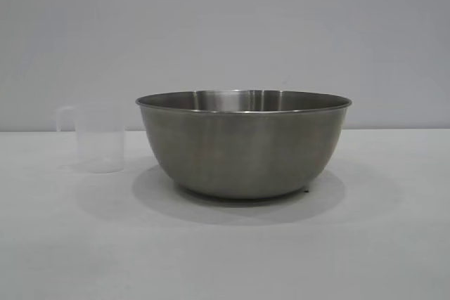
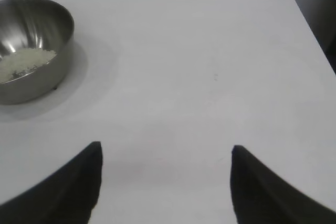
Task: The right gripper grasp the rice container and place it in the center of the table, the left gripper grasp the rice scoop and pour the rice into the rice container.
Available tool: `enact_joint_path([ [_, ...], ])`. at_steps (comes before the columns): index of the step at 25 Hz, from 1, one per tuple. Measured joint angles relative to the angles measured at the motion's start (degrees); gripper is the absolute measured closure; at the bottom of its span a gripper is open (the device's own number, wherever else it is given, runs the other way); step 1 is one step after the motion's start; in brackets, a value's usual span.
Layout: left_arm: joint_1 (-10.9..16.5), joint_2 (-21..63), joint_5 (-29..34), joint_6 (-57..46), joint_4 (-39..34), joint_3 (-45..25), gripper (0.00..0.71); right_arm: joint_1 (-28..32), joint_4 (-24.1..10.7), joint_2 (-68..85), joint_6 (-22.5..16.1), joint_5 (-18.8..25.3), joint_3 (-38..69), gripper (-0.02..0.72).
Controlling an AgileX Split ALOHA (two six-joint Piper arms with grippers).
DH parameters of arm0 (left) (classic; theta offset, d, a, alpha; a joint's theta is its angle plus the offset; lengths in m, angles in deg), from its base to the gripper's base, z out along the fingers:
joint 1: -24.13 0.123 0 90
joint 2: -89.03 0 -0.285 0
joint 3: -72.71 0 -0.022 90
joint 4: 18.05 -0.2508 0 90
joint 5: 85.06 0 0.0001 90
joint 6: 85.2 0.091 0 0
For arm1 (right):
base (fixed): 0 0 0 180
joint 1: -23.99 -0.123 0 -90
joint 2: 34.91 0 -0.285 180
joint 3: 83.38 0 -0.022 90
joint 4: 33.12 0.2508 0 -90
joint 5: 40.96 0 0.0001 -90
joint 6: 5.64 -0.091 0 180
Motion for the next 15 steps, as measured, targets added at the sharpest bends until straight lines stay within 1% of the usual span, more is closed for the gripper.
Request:
enact_joint_path([
  [4, 0.3, 1.2, 0.1, 0.0, 0.0, 0.0, 0.296, 0.0, 0.0, 0.0, 0.0, 0.0, 0.0, 0.261],
  [15, 0.3, 1.2, 0.1, 0.0, 0.0, 0.0, 0.296, -0.5, 0.0, 0.0, 0.0, 0.0, 0.0, 0.261],
])
